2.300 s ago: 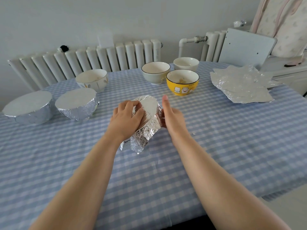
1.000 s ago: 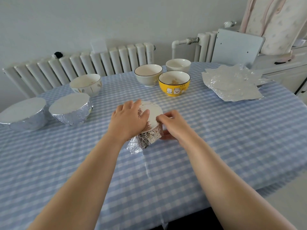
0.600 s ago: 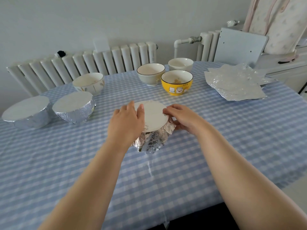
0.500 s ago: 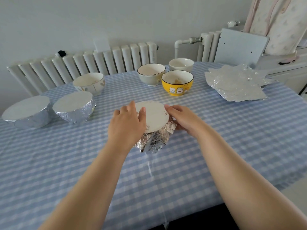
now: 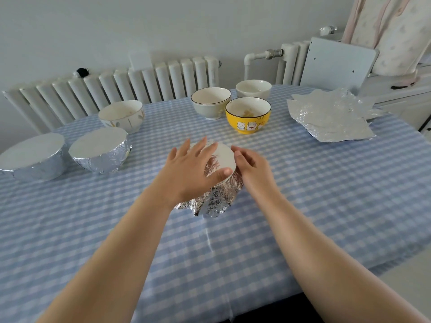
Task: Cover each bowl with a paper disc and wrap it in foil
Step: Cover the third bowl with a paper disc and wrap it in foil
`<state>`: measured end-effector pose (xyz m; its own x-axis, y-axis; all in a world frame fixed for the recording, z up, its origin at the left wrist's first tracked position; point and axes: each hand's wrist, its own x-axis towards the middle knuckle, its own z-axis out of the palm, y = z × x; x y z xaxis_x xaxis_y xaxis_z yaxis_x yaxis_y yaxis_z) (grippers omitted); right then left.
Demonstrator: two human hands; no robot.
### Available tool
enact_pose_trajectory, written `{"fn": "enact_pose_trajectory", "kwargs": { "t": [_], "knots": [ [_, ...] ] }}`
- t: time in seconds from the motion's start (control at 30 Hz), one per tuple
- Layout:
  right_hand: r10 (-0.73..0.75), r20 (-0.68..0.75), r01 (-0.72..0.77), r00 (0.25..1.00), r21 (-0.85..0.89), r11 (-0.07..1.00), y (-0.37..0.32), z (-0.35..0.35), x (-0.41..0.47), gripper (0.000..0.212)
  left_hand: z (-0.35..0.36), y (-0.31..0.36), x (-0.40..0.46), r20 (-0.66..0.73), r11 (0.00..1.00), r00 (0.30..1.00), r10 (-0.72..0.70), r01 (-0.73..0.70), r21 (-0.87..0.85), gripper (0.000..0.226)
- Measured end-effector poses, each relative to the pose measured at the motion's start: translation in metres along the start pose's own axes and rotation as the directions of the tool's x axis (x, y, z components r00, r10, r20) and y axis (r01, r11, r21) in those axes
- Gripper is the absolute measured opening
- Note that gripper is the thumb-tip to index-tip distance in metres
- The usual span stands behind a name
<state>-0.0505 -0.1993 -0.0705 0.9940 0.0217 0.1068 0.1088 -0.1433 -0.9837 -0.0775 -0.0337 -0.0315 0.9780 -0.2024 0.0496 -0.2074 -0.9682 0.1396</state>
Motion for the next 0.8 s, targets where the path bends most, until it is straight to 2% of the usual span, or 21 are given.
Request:
{"fn": "enact_pose_trajectory", "kwargs": {
  "t": [0.13, 0.33, 0.57, 0.8],
  "knots": [
    [-0.01, -0.012, 0.011, 1.0, 0.025, 1.0, 0.005, 0.0, 0.001, 0.025, 0.003, -0.002, -0.004, 0.009, 1.0, 1.0, -0.01, 0.01, -0.024, 0.123],
    [0.103, -0.055, -0.093, 0.993, 0.163, 0.982, 0.008, 0.002, -0.003, 0.011, 0.003, -0.001, -0.007, -0.013, 0.997, 0.999, -0.029, 0.028, -0.069, 0.125],
    [0.207, -0.086, -0.183, 0.974, 0.228, 0.956, 0.008, 0.006, -0.013, 0.026, 0.004, 0.0, -0.008, -0.029, 0.992, 0.998, -0.063, 0.059, -0.113, 0.119],
    [0.187, -0.092, -0.149, 0.978, 0.316, 0.937, 0.011, 0.013, -0.017, 0.029, 0.007, -0.004, -0.013, -0.073, 0.986, 0.994, -0.081, 0.07, -0.15, 0.113]
  ]
}}
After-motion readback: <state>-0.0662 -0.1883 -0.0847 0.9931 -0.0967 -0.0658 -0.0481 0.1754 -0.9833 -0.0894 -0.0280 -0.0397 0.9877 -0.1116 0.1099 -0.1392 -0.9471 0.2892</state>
